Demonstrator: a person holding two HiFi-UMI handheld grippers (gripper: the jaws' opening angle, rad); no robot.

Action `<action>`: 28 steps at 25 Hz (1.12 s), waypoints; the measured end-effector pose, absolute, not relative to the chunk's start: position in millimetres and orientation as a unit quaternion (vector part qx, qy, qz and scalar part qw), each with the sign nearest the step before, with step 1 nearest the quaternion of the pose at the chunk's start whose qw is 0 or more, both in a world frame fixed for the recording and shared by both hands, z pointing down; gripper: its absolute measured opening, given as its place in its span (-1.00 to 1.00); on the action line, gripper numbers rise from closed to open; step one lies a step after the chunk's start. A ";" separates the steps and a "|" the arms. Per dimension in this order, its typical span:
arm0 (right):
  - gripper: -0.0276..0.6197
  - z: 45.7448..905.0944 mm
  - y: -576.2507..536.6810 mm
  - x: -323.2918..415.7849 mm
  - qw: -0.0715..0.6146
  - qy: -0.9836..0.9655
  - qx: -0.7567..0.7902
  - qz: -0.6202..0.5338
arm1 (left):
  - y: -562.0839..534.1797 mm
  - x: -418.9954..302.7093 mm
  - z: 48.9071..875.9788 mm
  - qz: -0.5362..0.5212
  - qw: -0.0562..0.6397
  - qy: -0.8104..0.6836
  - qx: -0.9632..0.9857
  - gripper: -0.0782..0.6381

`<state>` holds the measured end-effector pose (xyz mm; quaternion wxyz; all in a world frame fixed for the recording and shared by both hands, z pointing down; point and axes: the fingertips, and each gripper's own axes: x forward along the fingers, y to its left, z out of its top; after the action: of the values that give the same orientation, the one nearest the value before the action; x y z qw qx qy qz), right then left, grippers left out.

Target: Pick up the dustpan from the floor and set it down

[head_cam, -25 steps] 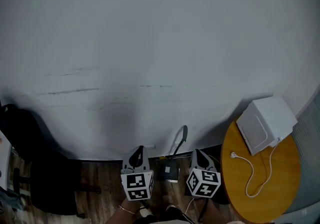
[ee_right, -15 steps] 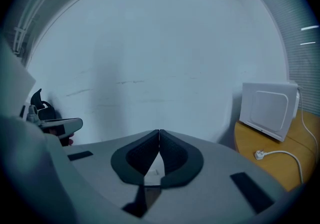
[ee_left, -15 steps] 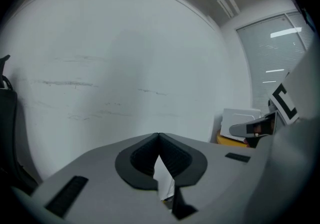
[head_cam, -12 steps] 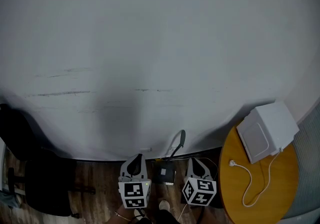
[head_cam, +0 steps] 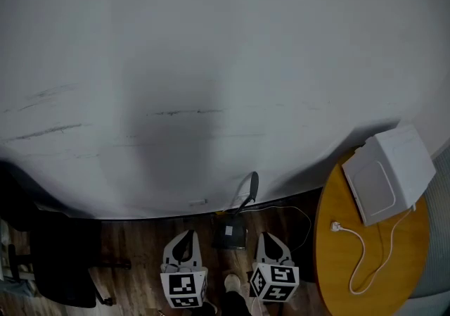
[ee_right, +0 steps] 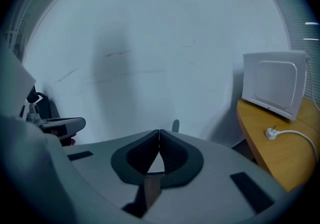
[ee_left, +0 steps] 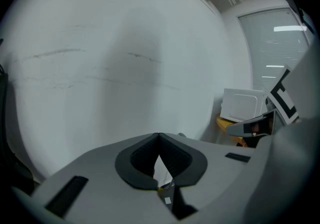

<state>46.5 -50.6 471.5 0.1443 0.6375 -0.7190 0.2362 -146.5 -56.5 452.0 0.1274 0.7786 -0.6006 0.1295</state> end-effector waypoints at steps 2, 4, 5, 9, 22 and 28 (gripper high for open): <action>-0.82 499.9 -51.2 51.9 0.152 -0.714 0.637 0.249 | -57.9 -143.1 477.7 0.138 0.137 -0.601 0.775 -0.74; -0.82 529.1 -51.9 56.8 0.158 -0.708 0.637 0.260 | -59.0 -140.8 504.2 0.148 0.147 -0.601 0.771 -0.74; -0.82 543.4 -52.9 59.2 0.160 -0.705 0.638 0.265 | -60.2 -139.8 516.5 0.152 0.149 -0.601 0.770 -0.74; -0.82 594.5 -55.5 68.7 0.166 -0.693 0.642 0.283 | -62.0 -137.2 565.0 0.168 0.163 -0.600 0.765 -0.74; -0.82 657.6 -61.6 84.2 0.166 -0.676 0.650 0.305 | -68.7 -135.7 627.1 0.181 0.183 -0.606 0.753 -0.74; -0.81 654.8 -75.1 75.9 0.134 -0.699 0.630 0.310 | -73.5 -136.6 628.3 0.180 0.182 -0.609 0.751 -0.74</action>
<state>75.9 -75.1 654.8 0.1343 0.6302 -0.6989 0.3104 -136.6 -73.5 628.3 0.1816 0.7511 -0.6088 0.1796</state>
